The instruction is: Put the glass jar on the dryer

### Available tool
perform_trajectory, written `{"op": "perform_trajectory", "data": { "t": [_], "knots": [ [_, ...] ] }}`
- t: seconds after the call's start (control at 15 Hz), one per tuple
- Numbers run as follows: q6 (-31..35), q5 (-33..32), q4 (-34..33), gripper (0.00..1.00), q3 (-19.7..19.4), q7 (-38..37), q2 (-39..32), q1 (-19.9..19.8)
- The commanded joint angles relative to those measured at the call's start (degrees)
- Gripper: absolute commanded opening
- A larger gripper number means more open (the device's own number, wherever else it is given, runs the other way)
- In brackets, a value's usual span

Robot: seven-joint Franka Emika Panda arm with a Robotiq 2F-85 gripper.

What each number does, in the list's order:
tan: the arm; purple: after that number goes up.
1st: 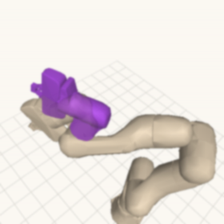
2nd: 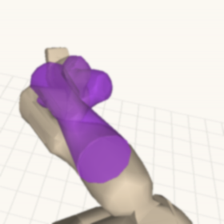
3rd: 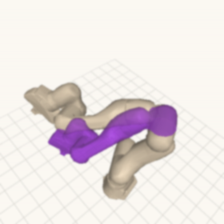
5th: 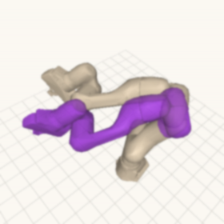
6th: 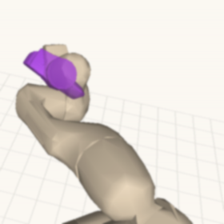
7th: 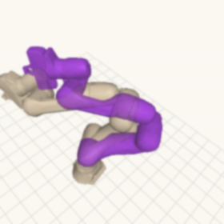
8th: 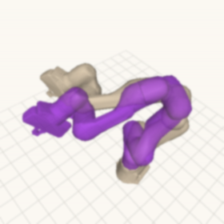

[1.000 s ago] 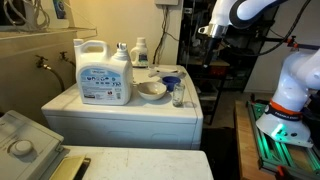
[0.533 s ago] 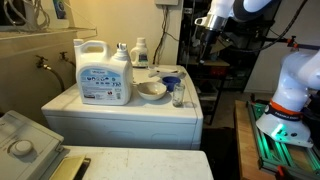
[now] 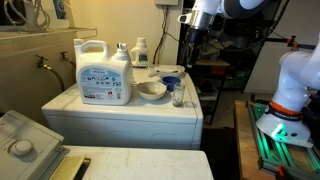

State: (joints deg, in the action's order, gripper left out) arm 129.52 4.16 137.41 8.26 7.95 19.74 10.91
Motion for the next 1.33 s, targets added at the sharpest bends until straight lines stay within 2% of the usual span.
{"op": "perform_trajectory", "data": {
  "t": [0.0, 0.2, 0.67, 1.13, 1.2, 1.27],
  "knots": [
    [-0.8, -0.6, -4.0, 1.00, 0.7, -0.6, -7.1, 0.2],
    [-0.8, -1.4, -4.3, 1.00, 1.5, -0.2, -9.2, 0.4],
    [-1.7, 1.1, -4.7, 1.00, 1.9, 3.9, -11.0, 1.7],
    [0.2, -2.5, -5.4, 1.00, 3.1, 4.7, -13.9, 2.0],
    [0.3, -2.7, -5.7, 0.95, 3.3, 4.7, -14.5, 2.0],
    [0.4, -2.9, -6.0, 0.76, 3.4, 4.8, -15.0, 2.0]
  ]
}}
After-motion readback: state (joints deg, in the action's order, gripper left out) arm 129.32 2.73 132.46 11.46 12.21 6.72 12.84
